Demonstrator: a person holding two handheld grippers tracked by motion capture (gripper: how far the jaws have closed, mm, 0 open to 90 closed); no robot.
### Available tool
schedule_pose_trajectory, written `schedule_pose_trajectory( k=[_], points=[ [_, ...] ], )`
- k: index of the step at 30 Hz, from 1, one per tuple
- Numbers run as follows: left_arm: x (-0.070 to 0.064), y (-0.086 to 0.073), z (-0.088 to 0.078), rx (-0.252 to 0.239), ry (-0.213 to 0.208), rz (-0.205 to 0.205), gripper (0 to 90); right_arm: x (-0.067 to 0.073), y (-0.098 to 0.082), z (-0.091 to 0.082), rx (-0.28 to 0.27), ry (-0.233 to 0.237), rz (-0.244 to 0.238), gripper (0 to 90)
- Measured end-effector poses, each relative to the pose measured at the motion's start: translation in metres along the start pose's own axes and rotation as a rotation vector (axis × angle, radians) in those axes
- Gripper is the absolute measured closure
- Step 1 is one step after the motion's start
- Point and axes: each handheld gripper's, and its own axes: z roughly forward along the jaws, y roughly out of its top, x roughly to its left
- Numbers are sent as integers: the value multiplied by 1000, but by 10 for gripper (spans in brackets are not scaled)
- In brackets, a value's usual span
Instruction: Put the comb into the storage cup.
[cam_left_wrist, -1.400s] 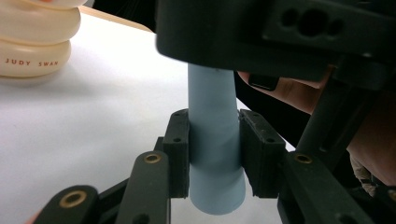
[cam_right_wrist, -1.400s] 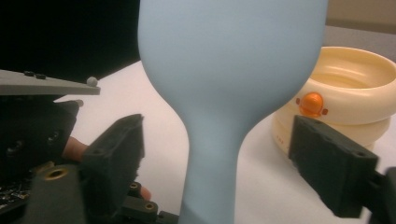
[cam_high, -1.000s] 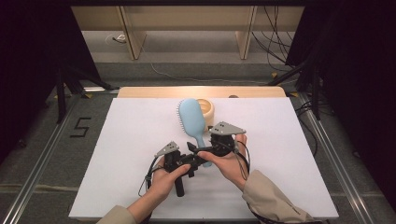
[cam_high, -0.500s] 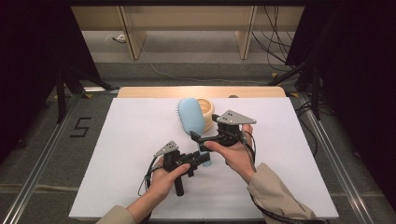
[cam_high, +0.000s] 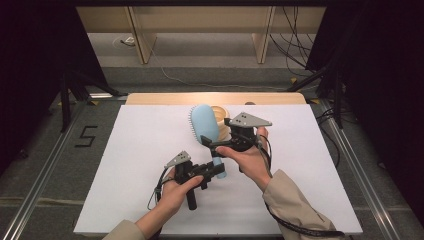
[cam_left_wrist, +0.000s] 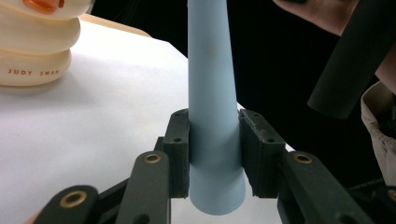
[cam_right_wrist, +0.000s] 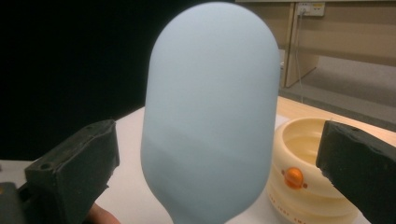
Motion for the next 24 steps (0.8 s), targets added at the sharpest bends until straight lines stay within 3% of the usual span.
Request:
schedule_pose_trajectory(
  k=[24],
  points=[
    [-1, 0, 0, 5, -5, 3, 651, 2, 17, 15, 9, 4, 15, 2]
  ],
)
